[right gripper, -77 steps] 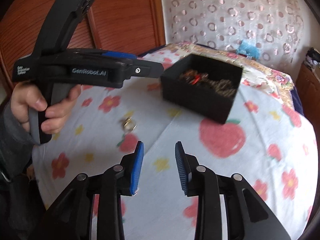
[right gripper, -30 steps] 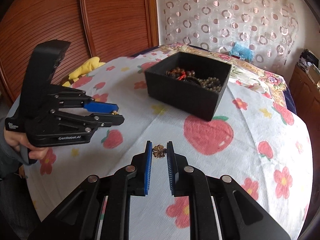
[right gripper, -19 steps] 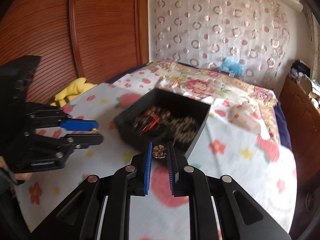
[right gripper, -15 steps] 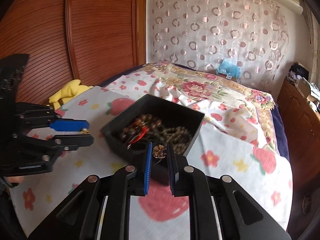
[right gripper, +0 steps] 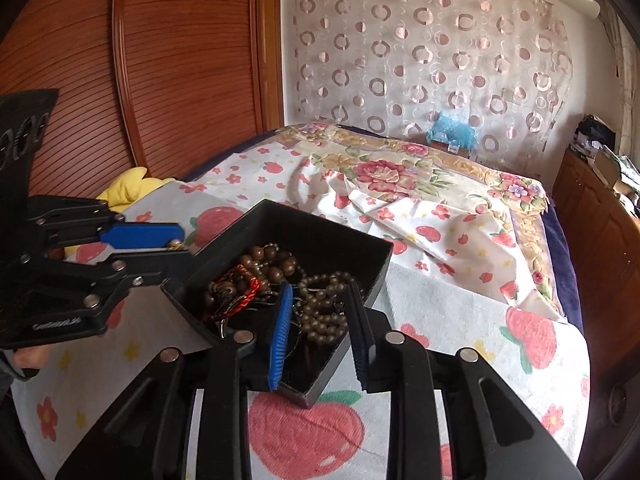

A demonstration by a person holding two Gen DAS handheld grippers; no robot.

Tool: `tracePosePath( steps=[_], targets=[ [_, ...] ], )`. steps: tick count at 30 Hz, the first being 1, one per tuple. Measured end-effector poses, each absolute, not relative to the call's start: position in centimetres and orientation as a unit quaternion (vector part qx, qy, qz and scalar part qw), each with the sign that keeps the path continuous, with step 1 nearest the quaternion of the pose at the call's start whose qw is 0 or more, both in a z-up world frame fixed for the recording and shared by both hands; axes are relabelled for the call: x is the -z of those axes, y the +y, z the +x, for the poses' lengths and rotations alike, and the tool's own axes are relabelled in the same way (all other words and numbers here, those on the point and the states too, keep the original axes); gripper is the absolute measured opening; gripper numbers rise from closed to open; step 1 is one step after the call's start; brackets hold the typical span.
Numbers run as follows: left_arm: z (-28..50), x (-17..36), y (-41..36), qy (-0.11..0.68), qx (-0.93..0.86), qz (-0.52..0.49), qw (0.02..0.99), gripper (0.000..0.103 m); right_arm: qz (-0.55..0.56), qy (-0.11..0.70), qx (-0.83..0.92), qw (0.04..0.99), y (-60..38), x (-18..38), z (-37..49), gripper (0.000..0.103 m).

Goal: Organize jewelry

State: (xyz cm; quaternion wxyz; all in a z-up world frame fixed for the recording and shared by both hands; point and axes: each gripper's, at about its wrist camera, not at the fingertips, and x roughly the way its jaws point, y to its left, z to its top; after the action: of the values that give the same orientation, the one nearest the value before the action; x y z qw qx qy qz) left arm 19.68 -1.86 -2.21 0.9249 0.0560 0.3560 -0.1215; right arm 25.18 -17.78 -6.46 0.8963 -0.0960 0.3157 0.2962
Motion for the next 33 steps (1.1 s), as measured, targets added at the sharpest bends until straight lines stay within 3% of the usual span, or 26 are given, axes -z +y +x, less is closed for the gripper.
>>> tracePosePath(
  steps=[11,14,17,22,26,30,33],
  targets=[
    [22.9,2.4,-3.4,0.354,0.113,0.059,0.926,0.025,-0.078,0.313,-0.273,0.906,-20.5,5.8,23.8,0.030],
    [22.6,2.5,-3.4,0.357,0.110,0.056,0.926,0.040,-0.075,0.313,-0.269,0.908,-21.2,5.8,23.2,0.030],
    [21.6,2.3,-3.3,0.356,0.104,0.059,0.927,0.048,-0.070,0.313,-0.266,0.909,-21.5,5.9,22.6,0.030],
    [19.1,1.8,-2.8,0.348,0.087,0.060,0.932,0.073,-0.055,0.312,-0.256,0.913,-22.1,6.0,21.0,0.031],
    [17.0,1.0,-2.2,0.337,0.066,0.063,0.937,0.088,-0.041,0.309,-0.246,0.918,-22.3,5.9,19.5,0.044],
    [14.4,-0.2,-1.5,0.325,0.053,0.057,0.942,0.094,-0.033,0.297,-0.236,0.925,-22.6,5.2,17.9,0.066],
    [12.7,-1.1,-0.9,0.313,0.041,0.051,0.948,0.095,-0.026,0.287,-0.228,0.930,-22.8,4.5,16.8,0.076]
  ],
)
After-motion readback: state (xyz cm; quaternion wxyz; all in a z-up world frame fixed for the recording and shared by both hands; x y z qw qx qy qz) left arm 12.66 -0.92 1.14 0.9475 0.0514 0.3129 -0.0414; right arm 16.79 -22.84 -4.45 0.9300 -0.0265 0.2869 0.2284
